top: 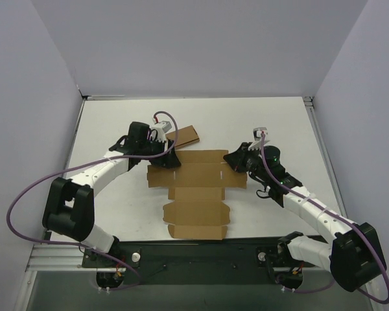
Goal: Fold the paper box
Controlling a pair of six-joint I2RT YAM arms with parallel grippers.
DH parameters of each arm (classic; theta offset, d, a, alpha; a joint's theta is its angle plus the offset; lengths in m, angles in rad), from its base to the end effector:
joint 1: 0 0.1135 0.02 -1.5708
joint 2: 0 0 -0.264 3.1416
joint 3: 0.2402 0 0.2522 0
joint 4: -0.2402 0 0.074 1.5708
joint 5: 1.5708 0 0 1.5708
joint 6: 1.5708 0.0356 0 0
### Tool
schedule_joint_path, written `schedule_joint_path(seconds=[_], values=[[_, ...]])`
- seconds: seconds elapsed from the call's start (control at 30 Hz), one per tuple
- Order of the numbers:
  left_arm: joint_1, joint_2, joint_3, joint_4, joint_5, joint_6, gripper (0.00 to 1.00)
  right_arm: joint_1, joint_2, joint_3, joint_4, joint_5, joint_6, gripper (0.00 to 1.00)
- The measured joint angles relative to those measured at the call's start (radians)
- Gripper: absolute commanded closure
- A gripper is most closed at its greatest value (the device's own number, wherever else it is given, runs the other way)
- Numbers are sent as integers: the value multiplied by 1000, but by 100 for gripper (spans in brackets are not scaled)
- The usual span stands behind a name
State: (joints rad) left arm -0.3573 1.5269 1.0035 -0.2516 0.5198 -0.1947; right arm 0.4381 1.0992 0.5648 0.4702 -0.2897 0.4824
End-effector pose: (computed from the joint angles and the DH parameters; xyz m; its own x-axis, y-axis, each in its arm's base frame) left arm 0.2988 -0.1304 0.2334 -0.7662 0.1068 -0.6337 0.4972 0.7233 -0.4792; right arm 0.2215 0.1150 0.2686 -0.3598 0.3224 -0.8756 -0.5619 0.6743 0.4792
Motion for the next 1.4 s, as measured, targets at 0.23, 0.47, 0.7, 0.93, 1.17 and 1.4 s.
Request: schedule_joint_path(seconds=[0.23, 0.47, 0.7, 0.93, 1.17, 1.4], values=[[0, 7, 2, 2, -6, -7, 39, 0, 0, -2, 5, -12, -5, 100], [-9, -7, 2, 0, -46, -3, 51, 0, 0, -2, 4, -12, -15, 100], [-29, -29, 2, 0, -90, 7, 59, 0, 6, -2, 3, -12, -26, 100], [-29, -59, 2, 0, -121, 18, 89, 0, 7, -2, -5, -8, -40, 100], [-49, -65, 2, 8, -124, 27, 100, 0, 6, 0, -40, 9, -42, 67], [-129, -82, 1, 9, -101, 138, 100, 0, -66, 34, -162, 21, -149, 27]])
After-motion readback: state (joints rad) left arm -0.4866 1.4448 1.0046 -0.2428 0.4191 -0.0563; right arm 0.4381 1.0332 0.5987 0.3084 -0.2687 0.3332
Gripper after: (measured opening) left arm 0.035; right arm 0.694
